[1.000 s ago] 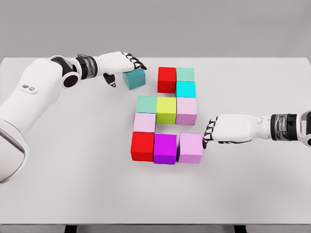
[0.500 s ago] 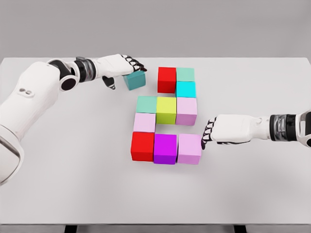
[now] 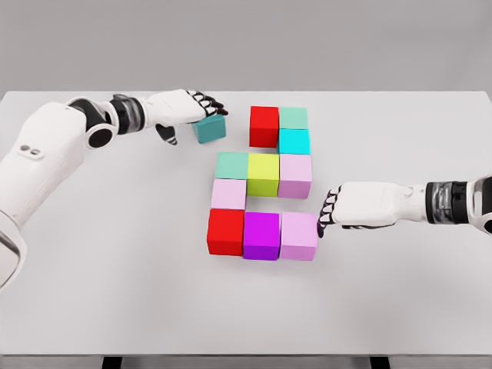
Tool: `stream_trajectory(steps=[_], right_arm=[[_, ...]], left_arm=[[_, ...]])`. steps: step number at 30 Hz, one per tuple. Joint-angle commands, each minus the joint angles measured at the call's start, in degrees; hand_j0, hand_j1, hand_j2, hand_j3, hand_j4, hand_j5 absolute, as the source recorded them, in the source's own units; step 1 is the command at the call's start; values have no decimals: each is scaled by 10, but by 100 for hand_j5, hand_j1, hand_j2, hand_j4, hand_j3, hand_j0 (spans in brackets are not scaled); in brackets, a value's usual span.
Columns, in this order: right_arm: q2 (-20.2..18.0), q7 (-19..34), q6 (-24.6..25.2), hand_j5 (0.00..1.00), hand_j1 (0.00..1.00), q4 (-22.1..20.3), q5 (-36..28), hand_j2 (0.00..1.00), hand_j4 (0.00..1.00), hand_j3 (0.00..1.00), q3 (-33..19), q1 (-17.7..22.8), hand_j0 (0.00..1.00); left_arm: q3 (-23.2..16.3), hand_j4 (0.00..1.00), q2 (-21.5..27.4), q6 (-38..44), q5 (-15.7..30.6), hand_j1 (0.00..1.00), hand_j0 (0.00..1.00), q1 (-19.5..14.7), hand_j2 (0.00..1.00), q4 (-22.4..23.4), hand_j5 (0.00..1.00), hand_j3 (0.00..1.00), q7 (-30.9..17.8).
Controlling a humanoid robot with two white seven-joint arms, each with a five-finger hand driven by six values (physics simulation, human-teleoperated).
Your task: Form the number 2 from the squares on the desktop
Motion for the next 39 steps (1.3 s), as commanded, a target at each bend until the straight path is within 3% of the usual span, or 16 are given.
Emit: stream_trajectory(steps=[1,14,16,17,18,22,24,25,28,30,32,34,39], right_arm=[[3,0,0,60,60,0,-3,60,60,60,-1,0,60],[-10,0,-1,63,63,4,-1,63,63,63,-3,0,63],[-24,0,-1,77,77,4,-2,77,77,77,-14,0,77],[-32,0,-1,95,95,5,-3,95,95,95,-27,0,95],[-39,1,-1,99,99,4,-5,99,99,99,-37,1,99],[-86,3,-29,100,100,1,-36,100,100,100,-112,5,100],[-94,3,-53,100,100,6,-101,100,100,100,-151,9,100],[-97,3,-53,100,100,8,-131,100,100,100,-172,24,100],[-95,4,-53,100,100,11,-183,100,100,100,-300,104,100],[-84,10,-53,100,100,20,-219,100,100,100,-431,205,100],[-71,11,-53,100,100,20,-222,100,100,100,-505,264,100],[-49,11,-53,100,100,24,-221,100,100,100,-548,313,100],[29,12,-53,100,100,68,-215,100,100,100,-594,378,100]], left_arm=[[1,100,5,0,2,100,100,0,100,-9,100,100,1],[1,100,12,0,3,100,100,4,100,-27,100,100,1],[1,100,12,0,4,100,100,4,100,-27,100,100,1],[1,100,12,0,5,100,100,4,100,-28,100,100,1],[2,100,12,0,7,100,100,4,100,-27,100,100,1],[26,100,15,0,16,100,100,3,100,-20,100,100,1],[47,100,23,0,16,100,100,4,100,-7,100,100,1],[54,100,24,0,16,100,100,4,100,1,100,100,1],[56,100,34,0,15,100,100,3,100,9,100,100,1],[60,100,49,0,15,100,100,4,100,9,100,100,1],[60,100,55,0,14,100,100,4,100,10,100,100,1],[60,100,56,0,12,100,100,4,100,17,100,100,1],[60,100,62,0,11,100,100,13,100,23,100,100,1]])
